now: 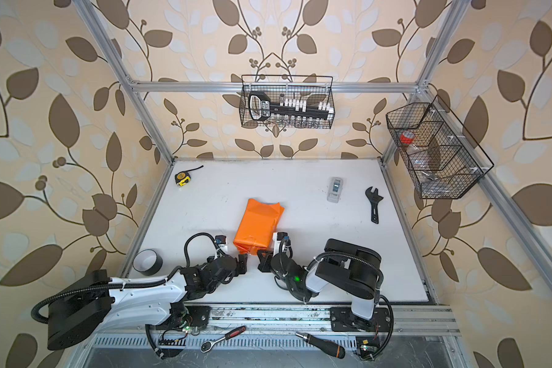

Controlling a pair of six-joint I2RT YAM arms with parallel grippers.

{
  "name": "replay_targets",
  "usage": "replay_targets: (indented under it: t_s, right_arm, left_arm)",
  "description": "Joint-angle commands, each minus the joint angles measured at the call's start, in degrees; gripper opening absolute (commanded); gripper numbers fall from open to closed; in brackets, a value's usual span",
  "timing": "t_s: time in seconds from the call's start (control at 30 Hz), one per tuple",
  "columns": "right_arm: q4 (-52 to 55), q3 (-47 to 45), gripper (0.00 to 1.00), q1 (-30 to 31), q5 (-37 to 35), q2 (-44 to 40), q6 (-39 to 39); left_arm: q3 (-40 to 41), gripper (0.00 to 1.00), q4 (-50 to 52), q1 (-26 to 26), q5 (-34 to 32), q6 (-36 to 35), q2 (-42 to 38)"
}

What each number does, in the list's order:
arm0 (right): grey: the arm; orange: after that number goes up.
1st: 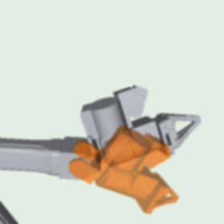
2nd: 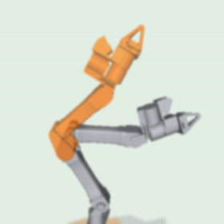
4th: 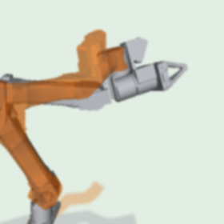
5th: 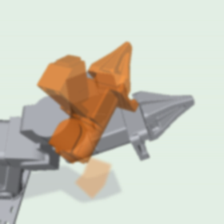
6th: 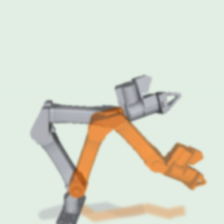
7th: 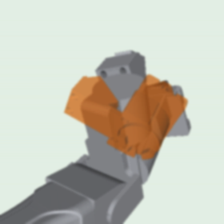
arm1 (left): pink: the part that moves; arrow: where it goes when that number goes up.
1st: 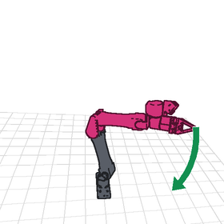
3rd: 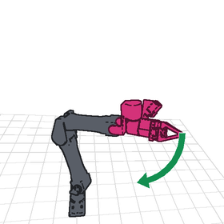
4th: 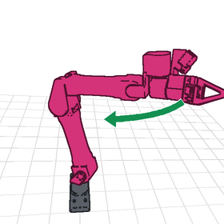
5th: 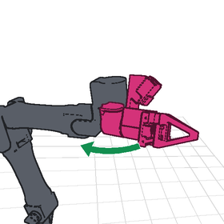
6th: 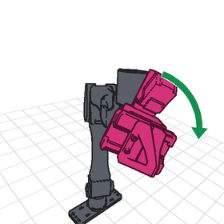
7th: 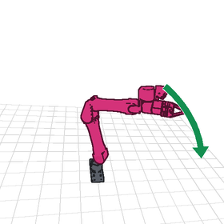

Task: Wrap a gift box in wrapping paper
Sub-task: Stick the wrapping paper to the gift box.

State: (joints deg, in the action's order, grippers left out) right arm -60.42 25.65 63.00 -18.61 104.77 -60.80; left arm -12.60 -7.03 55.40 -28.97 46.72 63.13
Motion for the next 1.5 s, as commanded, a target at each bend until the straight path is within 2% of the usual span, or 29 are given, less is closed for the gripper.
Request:
replay_targets:
  t_s: [0.0,0.33,0.73,1.27,1.47]
  right_arm:
    - [-3.15,0.07,0.00,0.69,-0.02,1.02,-1.34]
    - [-5.25,-2.26,0.00,1.85,-0.36,1.37,-1.93]
    - [-10.94,-2.11,0.00,3.22,0.17,5.79,-2.15]
    - [-8.94,2.81,0.02,2.66,-3.26,8.09,0.93]
    - [-10.67,3.90,0.03,1.12,-2.56,9.89,0.50]
  left_arm:
    - [-0.57,0.99,-2.13,-0.55,-1.95,0.52,0.59]
    - [-3.13,0.99,-7.33,-1.08,-1.44,-0.95,6.90]
    - [-3.53,0.99,-8.35,-1.78,-0.97,-1.49,7.79]
    - [-3.47,0.99,-8.71,-2.20,-0.14,-1.84,7.79]
    - [-3.40,0.99,-8.71,-2.40,0.20,-2.06,7.79]
